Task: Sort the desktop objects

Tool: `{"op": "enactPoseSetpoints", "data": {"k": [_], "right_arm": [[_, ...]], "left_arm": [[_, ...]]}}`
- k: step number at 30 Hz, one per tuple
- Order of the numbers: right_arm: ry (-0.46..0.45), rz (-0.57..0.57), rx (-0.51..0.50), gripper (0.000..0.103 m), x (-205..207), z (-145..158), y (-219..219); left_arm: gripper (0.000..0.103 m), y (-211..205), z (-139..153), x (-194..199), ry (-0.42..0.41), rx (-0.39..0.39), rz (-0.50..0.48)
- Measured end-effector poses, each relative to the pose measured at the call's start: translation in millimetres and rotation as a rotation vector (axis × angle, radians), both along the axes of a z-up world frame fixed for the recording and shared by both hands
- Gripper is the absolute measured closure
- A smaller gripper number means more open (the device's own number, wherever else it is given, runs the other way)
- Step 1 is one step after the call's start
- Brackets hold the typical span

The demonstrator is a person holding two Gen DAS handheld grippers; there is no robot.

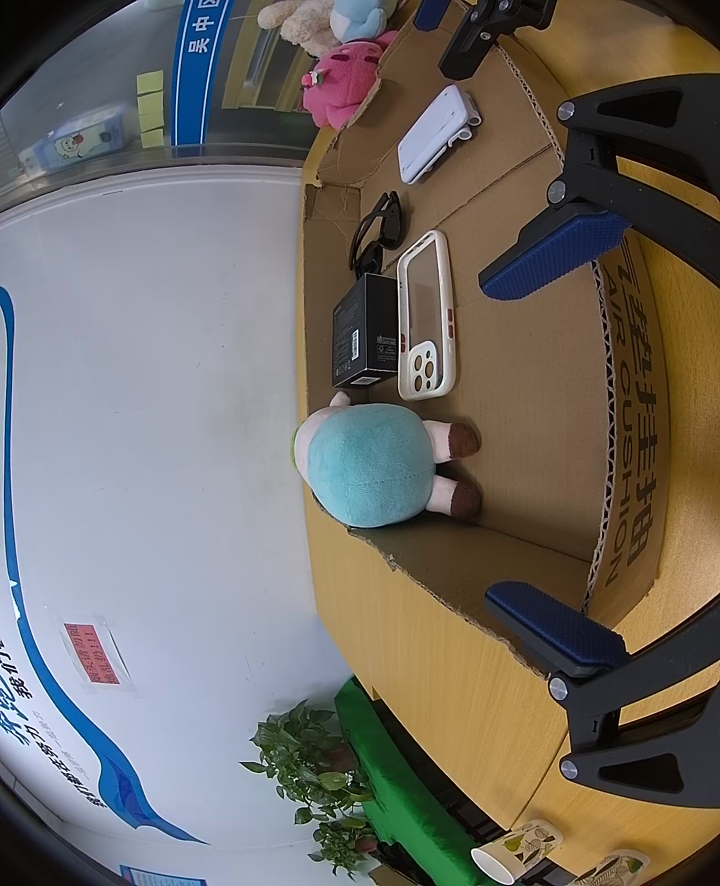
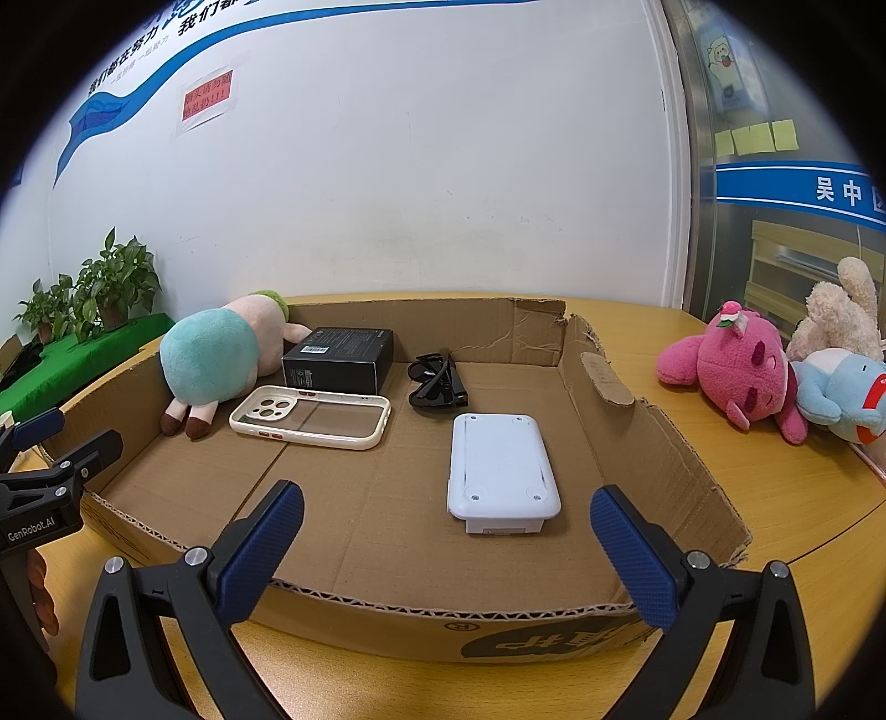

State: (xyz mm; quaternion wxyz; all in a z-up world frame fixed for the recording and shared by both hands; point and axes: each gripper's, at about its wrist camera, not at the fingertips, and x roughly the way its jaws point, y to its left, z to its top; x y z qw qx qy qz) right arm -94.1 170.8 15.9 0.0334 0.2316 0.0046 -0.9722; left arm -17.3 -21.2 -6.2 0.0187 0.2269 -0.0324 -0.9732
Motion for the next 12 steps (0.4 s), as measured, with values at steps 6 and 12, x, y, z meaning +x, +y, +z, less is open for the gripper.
{"op": "enactPoseSetpoints", "data": {"k": [6, 12], "right_arm": [[0.0, 0.0, 0.0, 0.0, 0.2, 0.0, 0.0], [0.0, -0.001, 0.0, 0.0, 1.0, -0.2, 0.1]], "left_arm": [[0.0, -0.2, 0.0, 0.2, 0.001, 0.001, -0.001], [0.0, 0.6, 0.7, -1.5, -0.001, 0.0, 0.002]]}}
